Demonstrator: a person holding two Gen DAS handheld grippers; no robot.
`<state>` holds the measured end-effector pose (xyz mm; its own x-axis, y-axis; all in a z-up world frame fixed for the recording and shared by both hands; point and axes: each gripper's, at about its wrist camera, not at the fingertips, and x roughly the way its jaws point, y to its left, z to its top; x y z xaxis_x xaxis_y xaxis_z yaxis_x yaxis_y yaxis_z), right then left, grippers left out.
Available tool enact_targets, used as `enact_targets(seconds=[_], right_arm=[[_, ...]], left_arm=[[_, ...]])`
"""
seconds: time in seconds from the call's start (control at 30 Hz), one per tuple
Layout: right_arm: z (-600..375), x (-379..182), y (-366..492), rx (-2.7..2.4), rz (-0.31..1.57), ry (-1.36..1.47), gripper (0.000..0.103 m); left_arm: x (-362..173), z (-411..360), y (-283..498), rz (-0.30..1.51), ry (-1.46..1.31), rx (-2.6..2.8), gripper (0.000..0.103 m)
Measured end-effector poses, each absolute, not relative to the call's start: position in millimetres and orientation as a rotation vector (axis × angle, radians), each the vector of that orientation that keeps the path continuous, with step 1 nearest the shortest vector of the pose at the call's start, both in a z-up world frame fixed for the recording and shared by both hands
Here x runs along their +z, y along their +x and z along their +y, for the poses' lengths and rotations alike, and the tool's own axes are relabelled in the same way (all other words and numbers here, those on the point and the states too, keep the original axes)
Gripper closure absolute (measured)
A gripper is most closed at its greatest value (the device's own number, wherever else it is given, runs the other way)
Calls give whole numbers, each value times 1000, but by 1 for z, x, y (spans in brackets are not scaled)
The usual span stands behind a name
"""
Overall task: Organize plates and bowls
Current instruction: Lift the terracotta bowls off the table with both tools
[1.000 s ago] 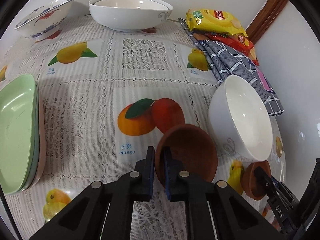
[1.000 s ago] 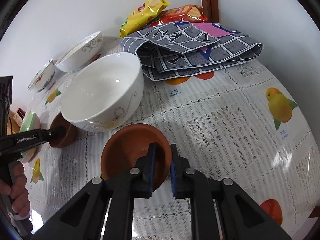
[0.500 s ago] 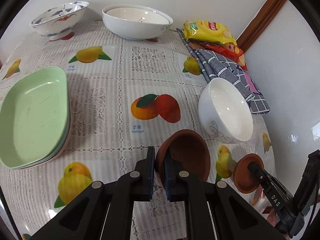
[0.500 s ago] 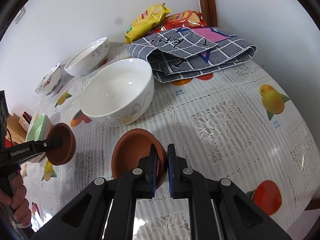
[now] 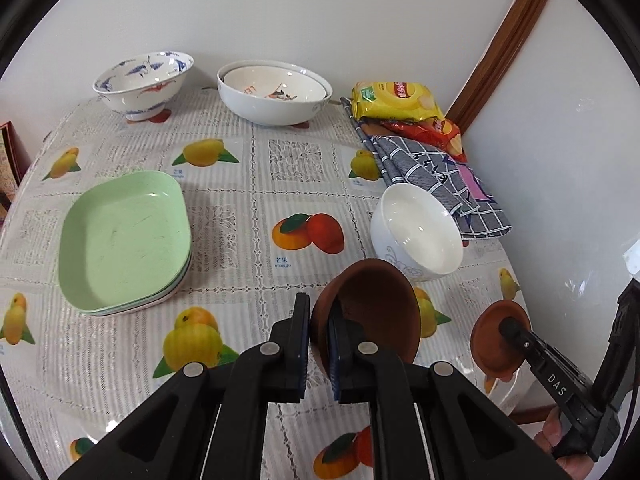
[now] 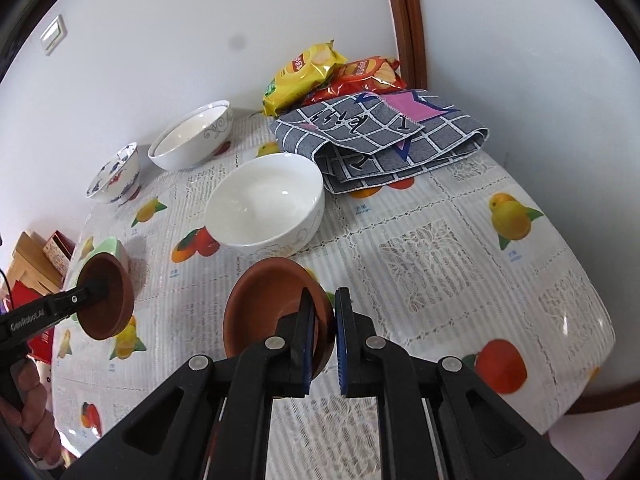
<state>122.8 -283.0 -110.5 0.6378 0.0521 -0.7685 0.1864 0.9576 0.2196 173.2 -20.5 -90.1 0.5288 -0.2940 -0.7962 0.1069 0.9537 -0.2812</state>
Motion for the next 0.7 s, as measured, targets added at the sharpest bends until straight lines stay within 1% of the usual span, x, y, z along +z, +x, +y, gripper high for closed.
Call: enact_targets(seconds=[0.43, 0.7], right_arm=[[-260, -67, 73, -46, 802, 258, 93], [-258, -57, 38, -30, 775, 263, 93]], left_arm=[[-61, -5, 117, 929, -234, -249, 95], [-54, 2, 86, 908, -244, -244, 95]])
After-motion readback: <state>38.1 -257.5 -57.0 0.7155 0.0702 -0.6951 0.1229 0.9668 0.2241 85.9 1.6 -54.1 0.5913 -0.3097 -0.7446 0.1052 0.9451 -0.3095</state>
